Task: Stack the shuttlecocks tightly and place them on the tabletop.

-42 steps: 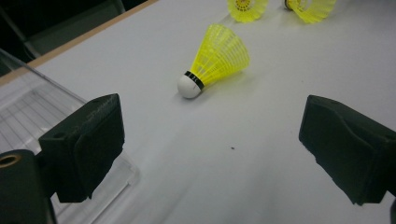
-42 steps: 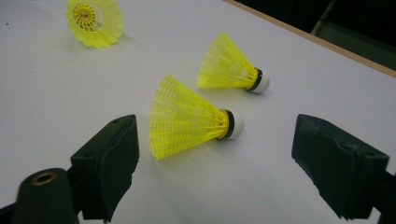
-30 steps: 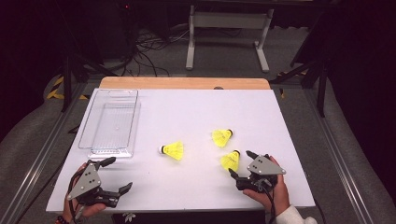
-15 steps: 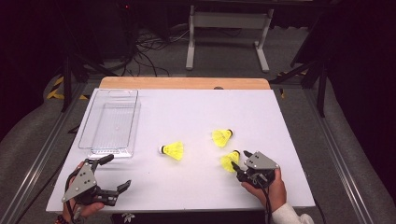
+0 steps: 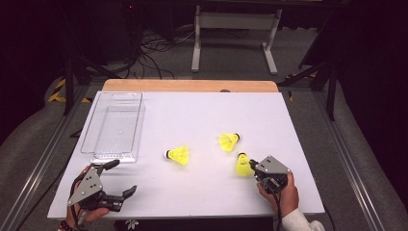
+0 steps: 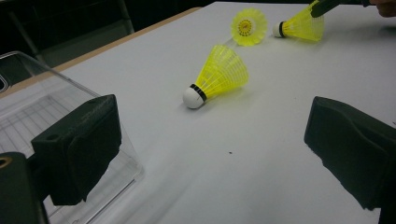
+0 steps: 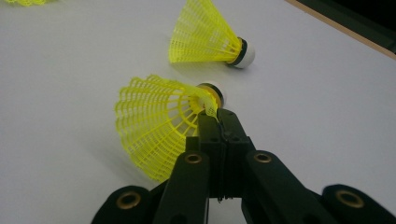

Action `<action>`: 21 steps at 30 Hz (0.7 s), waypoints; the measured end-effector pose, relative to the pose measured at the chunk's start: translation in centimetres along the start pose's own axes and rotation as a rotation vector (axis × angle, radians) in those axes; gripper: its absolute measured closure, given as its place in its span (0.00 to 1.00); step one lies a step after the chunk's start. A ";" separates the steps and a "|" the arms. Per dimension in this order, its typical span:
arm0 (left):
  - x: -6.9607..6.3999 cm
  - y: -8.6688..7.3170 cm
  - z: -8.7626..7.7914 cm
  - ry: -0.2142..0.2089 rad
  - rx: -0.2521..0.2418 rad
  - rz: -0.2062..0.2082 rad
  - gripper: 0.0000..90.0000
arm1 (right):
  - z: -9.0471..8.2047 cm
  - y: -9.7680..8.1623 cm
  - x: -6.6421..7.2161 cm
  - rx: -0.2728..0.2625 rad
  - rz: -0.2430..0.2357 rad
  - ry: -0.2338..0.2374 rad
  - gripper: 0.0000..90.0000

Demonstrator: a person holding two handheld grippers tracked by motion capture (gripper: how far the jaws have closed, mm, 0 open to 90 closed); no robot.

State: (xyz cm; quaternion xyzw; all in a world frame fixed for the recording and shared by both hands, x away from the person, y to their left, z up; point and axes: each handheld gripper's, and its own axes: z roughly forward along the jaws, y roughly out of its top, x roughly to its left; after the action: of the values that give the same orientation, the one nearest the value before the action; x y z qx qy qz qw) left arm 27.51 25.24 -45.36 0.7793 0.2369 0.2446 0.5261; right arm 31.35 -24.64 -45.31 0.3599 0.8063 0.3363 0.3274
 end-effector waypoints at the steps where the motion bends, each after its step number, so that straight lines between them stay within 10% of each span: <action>1: 0.0 0.0 0.0 0.000 0.001 0.003 0.05 | 0.0 0.0 -0.1 -0.001 0.001 -0.001 1.00; 21: 0.2 -0.1 0.0 -0.001 -0.005 -0.002 0.06 | -1.3 0.2 -1.0 -0.069 -0.013 0.042 1.00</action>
State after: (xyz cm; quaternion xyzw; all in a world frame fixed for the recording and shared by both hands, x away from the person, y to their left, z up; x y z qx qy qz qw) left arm 27.62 25.39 -45.38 0.7780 0.2369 0.2443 0.5282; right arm 30.98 -25.75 -44.17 0.3359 0.8033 0.3694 0.3247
